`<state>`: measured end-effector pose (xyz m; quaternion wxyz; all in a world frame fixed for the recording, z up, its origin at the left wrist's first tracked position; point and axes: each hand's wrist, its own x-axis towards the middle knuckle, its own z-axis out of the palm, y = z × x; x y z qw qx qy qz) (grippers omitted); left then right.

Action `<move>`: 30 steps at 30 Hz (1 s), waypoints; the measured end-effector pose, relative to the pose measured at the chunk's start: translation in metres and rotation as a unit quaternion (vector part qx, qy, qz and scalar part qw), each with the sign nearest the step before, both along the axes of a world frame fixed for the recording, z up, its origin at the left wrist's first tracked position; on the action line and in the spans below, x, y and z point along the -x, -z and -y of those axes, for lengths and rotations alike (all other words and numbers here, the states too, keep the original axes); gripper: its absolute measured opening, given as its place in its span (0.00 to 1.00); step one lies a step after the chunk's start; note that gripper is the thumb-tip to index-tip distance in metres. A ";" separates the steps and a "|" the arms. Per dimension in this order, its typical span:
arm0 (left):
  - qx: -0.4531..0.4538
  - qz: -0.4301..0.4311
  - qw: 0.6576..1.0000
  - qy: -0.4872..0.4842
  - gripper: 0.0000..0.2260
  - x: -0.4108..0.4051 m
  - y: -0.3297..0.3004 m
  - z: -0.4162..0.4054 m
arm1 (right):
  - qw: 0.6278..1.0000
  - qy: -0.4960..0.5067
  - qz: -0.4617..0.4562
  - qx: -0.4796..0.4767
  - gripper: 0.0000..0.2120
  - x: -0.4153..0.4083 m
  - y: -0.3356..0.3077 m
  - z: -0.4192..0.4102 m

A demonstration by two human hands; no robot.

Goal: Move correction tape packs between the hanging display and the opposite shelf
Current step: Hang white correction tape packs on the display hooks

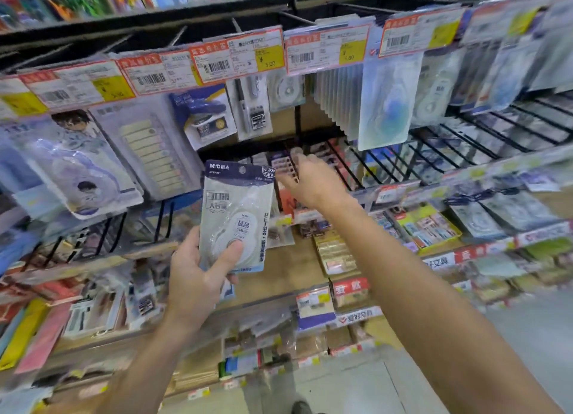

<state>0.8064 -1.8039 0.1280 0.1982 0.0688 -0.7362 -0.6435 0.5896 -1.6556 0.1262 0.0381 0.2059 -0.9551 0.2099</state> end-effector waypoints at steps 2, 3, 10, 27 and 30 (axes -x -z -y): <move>-0.023 -0.001 1.000 0.001 0.13 -0.004 0.004 -0.005 | 0.998 0.005 -0.012 -0.058 0.28 -0.011 -0.003 -0.014; -0.034 0.001 0.999 0.002 0.13 -0.005 0.006 -0.008 | 0.997 0.012 -0.011 -0.075 0.26 -0.015 -0.003 -0.020; -0.059 0.001 0.998 0.016 0.15 -0.014 0.007 -0.032 | 0.985 0.067 -0.020 -0.158 0.29 -0.026 0.015 -0.071; -0.035 -0.031 0.998 -0.029 0.15 0.040 -0.014 -0.080 | 0.987 0.021 0.027 -0.155 0.25 0.018 0.003 -0.109; -0.038 -0.051 0.998 -0.023 0.16 0.060 -0.017 -0.093 | 0.986 -0.002 0.004 -0.169 0.28 0.031 0.009 -0.112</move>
